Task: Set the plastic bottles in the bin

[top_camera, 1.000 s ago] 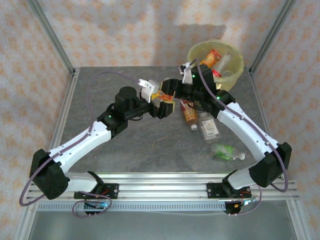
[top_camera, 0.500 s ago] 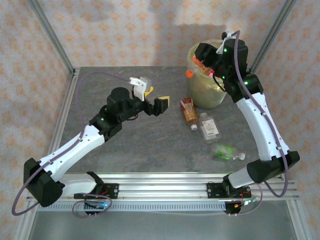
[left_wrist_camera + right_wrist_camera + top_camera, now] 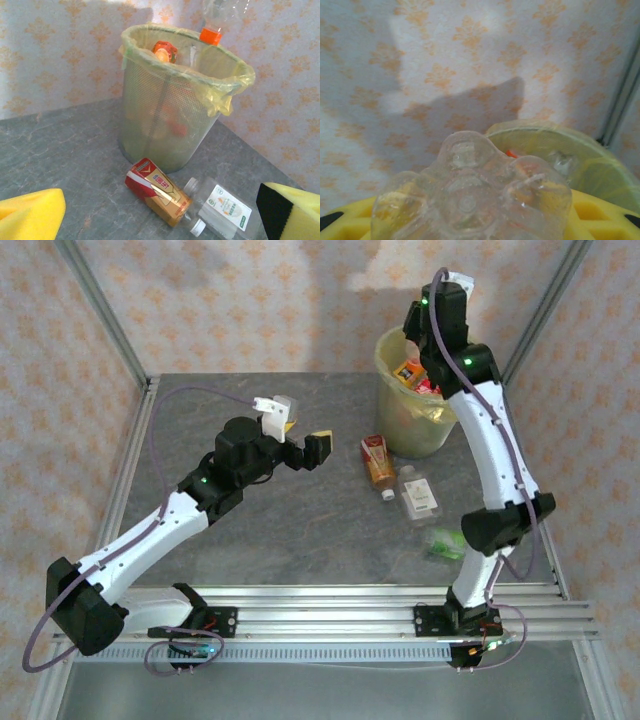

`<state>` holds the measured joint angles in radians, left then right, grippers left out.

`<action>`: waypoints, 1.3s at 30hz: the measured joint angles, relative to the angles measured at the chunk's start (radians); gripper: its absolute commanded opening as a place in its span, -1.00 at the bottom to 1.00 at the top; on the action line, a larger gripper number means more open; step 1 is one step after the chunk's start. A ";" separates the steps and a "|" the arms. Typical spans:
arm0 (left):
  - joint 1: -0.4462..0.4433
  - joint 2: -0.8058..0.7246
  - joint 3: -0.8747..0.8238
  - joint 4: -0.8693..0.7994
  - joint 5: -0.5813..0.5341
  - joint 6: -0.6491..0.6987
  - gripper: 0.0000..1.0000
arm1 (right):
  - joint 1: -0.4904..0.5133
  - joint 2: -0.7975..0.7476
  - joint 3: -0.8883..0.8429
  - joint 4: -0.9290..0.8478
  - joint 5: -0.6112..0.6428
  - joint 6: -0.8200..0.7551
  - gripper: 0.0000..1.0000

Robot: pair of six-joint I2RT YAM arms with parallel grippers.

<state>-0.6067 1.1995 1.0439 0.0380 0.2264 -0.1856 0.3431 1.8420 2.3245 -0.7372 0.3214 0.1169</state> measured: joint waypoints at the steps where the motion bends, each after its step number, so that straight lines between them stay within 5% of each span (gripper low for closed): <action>1: 0.000 0.000 0.000 -0.004 0.000 0.000 1.00 | 0.000 0.024 0.037 -0.026 0.016 -0.013 -0.32; 9: 0.000 0.000 0.000 -0.008 -0.004 0.000 1.00 | -0.002 0.192 0.272 -0.235 0.053 -0.067 -0.27; 22: 0.000 0.001 0.000 -0.027 -0.019 0.000 1.00 | -0.056 0.319 0.294 -0.369 -0.115 -0.059 -0.02; 25: 0.000 0.001 0.000 -0.027 -0.023 0.000 1.00 | -0.056 0.346 0.313 -0.381 -0.148 -0.057 0.13; 30: 0.000 0.001 0.000 -0.027 -0.023 0.000 1.00 | -0.061 0.385 0.329 -0.401 -0.192 -0.041 0.74; 39: 0.000 0.002 0.000 -0.027 -0.023 -0.005 1.00 | -0.066 0.396 0.380 -0.406 -0.241 -0.043 0.83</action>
<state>-0.6067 1.2015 1.0439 0.0109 0.2039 -0.1909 0.2775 2.2375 2.7045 -1.1431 0.0799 0.0738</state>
